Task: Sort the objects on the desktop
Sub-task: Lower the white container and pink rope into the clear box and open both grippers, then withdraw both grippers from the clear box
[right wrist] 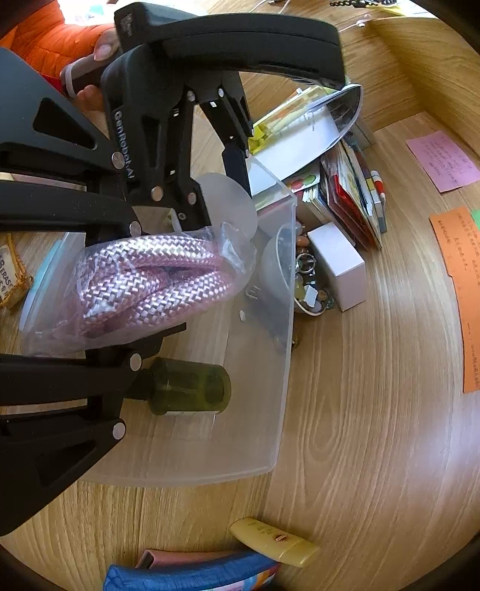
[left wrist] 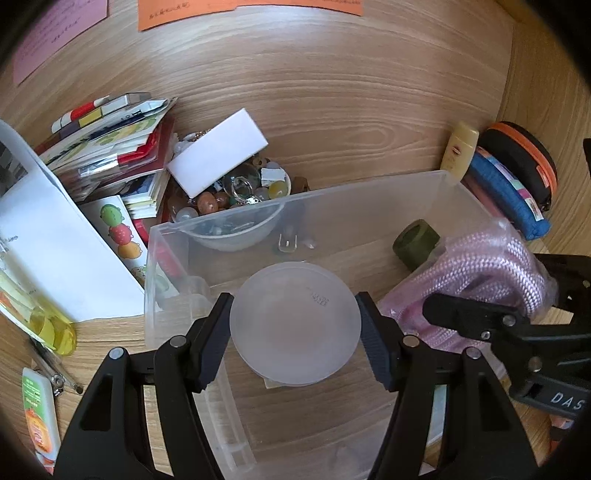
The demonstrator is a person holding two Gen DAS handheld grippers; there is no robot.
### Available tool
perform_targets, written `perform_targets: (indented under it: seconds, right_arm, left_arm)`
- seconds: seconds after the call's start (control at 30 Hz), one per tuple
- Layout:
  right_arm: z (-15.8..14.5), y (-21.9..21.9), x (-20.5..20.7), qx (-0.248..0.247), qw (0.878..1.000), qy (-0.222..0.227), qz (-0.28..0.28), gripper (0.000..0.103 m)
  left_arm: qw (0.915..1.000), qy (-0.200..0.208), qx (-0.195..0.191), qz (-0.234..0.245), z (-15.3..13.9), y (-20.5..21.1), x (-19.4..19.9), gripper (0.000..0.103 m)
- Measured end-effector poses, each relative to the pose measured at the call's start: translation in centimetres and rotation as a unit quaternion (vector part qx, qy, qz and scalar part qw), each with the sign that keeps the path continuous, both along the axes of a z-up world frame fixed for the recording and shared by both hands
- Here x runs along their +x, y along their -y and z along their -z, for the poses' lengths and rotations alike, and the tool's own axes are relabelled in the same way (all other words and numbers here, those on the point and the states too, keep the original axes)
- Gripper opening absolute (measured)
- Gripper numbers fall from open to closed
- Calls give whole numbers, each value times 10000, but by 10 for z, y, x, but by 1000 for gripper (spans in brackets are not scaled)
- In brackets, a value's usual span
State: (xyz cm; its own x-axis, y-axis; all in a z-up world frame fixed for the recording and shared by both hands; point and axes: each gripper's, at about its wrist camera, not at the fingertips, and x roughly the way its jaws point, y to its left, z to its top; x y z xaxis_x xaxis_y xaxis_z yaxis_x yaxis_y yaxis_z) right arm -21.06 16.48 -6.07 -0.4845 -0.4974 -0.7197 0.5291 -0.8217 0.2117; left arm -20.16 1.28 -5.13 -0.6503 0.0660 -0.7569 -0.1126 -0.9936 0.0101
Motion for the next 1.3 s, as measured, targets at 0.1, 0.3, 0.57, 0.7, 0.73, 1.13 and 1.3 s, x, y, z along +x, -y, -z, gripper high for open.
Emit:
perform_targets:
  seconds: [0.1,0.3,0.57,0.7,0.73,1.13,1.3]
  right_arm:
    - [1,-2,0,54,10000,1,1,23]
    - [3,-5,-1,105,9999,13,72,23]
    - [2,-9,-4,147,9997,-14,212,36]
    - [-2,-12,-3,155,9991,-187,352,49]
    - [-3,-13,-3,149,9990,-200,367,50]
    - [-11,-21,-3,52,9984,-314,472,76]
    - [-23,-26,3,58,9972,-491,552,79]
  left_arm:
    - [9999,27,-130,8,1,-1,1,65]
    - [9997,33,-220,32,3,-6,3,65]
    - [9997,19,-205,98,4,-8,4,69]
    - [9999,33,-41,164,1,-4,10,71]
    - [9999,32,-1,168,0,-3,12,71]
    - [9992,-288,185,203,-15,-1,29,85]
    - [9983,-481,304,129,-26,3,36,91]
